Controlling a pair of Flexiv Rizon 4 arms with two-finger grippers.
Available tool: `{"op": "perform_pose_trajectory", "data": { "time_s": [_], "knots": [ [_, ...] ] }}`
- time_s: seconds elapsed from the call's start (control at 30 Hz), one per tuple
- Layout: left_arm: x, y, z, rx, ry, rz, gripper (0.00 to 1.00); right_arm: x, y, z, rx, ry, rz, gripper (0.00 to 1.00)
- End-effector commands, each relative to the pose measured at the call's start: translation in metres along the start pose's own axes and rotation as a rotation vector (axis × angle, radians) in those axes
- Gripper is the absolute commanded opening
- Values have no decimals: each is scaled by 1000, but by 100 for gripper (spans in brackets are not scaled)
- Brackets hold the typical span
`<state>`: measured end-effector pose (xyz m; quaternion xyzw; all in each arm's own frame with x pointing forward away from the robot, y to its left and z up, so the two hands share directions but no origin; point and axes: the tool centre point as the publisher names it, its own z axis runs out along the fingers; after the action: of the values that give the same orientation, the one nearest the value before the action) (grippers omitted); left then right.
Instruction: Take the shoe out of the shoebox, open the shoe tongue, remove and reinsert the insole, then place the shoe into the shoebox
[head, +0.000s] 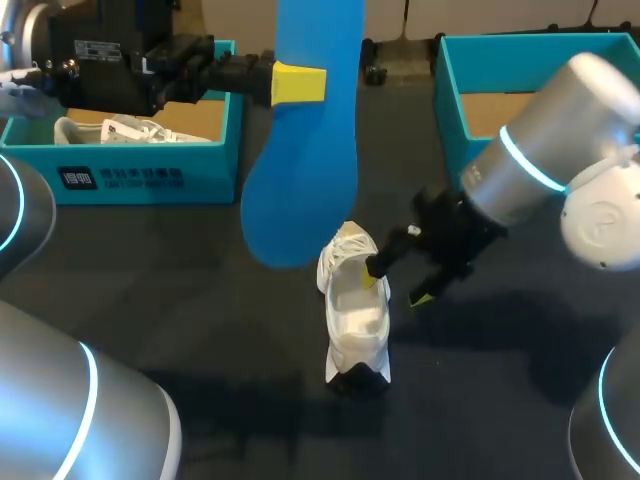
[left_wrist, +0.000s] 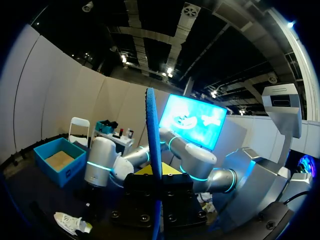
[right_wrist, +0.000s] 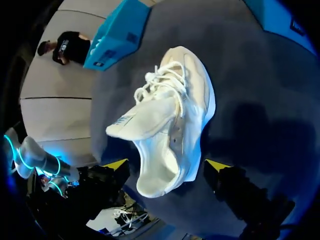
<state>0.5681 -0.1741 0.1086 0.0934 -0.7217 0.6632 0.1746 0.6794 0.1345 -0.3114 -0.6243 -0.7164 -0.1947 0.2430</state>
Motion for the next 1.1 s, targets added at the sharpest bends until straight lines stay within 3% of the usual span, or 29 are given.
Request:
{"op": "perform_pose_trajectory", "data": {
  "time_s": [0.03, 0.3, 0.47, 0.7, 1.1],
  "knots": [
    [-2, -1, 2, -4, 2, 0, 0, -10, -13, -27, -15, 30, -3, 100],
    [-2, -1, 2, -4, 2, 0, 0, -10, -13, -27, -15, 30, -3, 100],
    [-6, -4, 2, 6, 14, 16, 0, -12, -10, -42, -30, 222, -1, 100],
    [-27, -9, 4, 2, -26, 254, 0, -17, -13, -65, -58, 408, -23, 100],
    [-49, -1, 7, 0, -58, 871, 0, -19, -14, -82, -51, 512, -10, 100]
  ]
}}
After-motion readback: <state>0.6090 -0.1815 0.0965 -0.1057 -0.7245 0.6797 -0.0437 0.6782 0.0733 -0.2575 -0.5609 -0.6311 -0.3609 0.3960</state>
